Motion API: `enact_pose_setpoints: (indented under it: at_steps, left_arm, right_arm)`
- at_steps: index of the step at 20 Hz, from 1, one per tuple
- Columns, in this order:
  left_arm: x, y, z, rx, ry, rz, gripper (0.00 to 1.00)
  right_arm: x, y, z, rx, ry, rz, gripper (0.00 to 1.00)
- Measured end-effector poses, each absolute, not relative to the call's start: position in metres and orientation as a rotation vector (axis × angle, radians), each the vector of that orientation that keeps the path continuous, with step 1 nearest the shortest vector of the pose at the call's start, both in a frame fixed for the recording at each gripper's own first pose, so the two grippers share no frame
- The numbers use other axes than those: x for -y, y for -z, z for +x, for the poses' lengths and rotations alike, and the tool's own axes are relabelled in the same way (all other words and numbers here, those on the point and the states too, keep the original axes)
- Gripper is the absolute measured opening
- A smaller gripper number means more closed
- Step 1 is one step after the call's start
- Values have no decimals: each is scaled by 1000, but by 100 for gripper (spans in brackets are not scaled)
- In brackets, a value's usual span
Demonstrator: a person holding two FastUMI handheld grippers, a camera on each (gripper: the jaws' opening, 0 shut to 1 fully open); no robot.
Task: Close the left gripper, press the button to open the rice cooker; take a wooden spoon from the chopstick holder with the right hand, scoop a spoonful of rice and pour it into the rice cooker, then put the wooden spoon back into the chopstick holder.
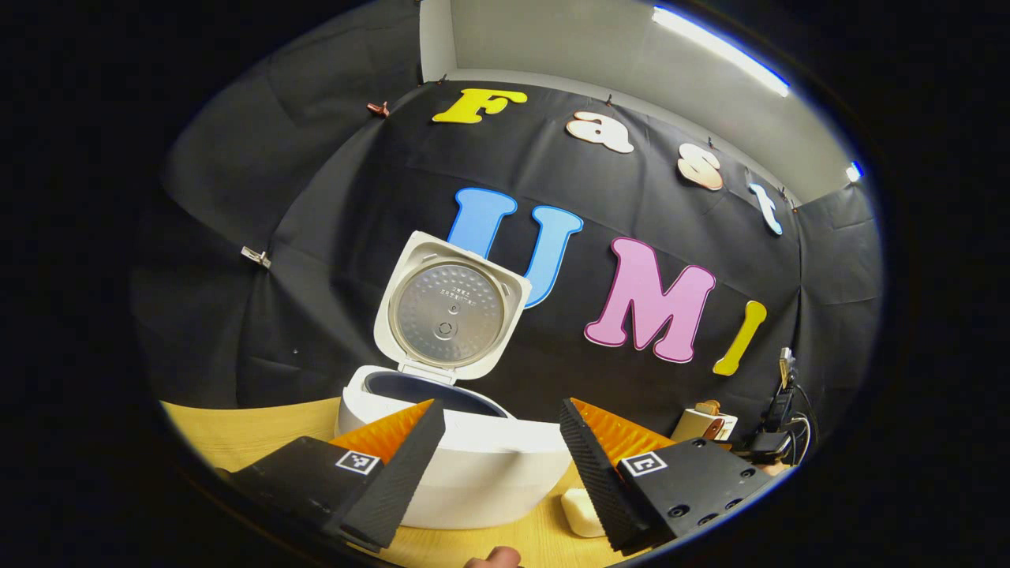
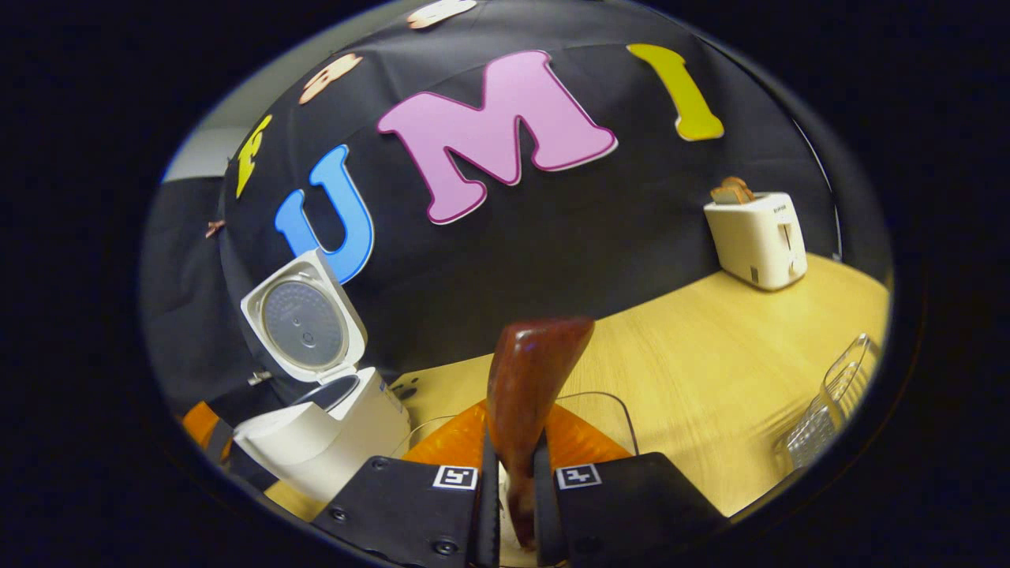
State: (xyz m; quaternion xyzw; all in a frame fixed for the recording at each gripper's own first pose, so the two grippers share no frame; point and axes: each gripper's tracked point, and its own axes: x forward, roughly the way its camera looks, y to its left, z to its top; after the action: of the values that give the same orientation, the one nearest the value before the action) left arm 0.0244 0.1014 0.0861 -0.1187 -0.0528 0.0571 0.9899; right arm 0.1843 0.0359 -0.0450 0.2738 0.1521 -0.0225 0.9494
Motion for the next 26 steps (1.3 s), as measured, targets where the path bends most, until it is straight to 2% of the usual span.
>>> enact_pose_setpoints:
  at_steps: [4, 17, 26]
  left_arm:
    - [-102, -86, 24, 104, -113, -240, 95]
    - [-100, -85, 24, 90, -90, -248, 95]
    - [-95, -83, 25, 55, -51, -225, 95]
  right_arm:
    - [-28, 35, 185, -288, 73, 711, 21]
    - [13, -67, 164, -112, 173, 636, 22]
    - [-25, -129, 176, -76, 149, 624, 21]
